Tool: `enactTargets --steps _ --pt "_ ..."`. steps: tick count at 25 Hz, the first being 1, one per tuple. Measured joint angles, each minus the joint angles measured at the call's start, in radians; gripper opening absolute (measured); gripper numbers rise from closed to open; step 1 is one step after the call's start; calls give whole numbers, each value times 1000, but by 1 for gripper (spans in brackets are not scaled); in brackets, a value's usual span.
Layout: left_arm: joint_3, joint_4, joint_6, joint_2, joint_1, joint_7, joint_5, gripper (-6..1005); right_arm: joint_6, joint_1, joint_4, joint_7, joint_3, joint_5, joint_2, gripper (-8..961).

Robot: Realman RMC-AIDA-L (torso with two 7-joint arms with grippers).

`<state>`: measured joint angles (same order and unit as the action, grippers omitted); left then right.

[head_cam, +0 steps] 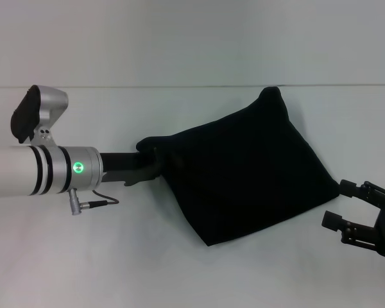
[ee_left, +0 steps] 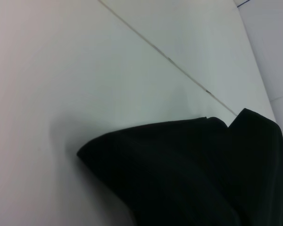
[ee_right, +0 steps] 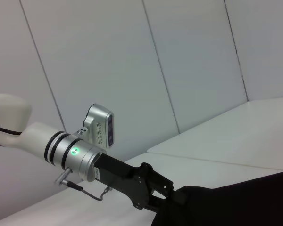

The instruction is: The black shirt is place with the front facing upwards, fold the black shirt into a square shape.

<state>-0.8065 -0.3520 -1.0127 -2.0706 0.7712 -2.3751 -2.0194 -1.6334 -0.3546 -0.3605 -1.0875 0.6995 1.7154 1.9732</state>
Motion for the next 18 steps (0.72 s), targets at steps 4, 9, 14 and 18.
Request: enactTargets --steps 4,9,14,18 --pt "-3 0 0 9 0 0 -1 363 4 -2 0 0 0 -2 0 922" --pt "-18 -1 -17 56 2 2 -2 262 7 -3 0 0 -7 -5 3 922" --pt "-142 -2 -38 144 35 17 -3 209 12 -3 0 0 -30 -1 9 921" --pt "-184 -54 -22 154 44 19 -18 180 29 -4 0 4 -31 -5 18 921"
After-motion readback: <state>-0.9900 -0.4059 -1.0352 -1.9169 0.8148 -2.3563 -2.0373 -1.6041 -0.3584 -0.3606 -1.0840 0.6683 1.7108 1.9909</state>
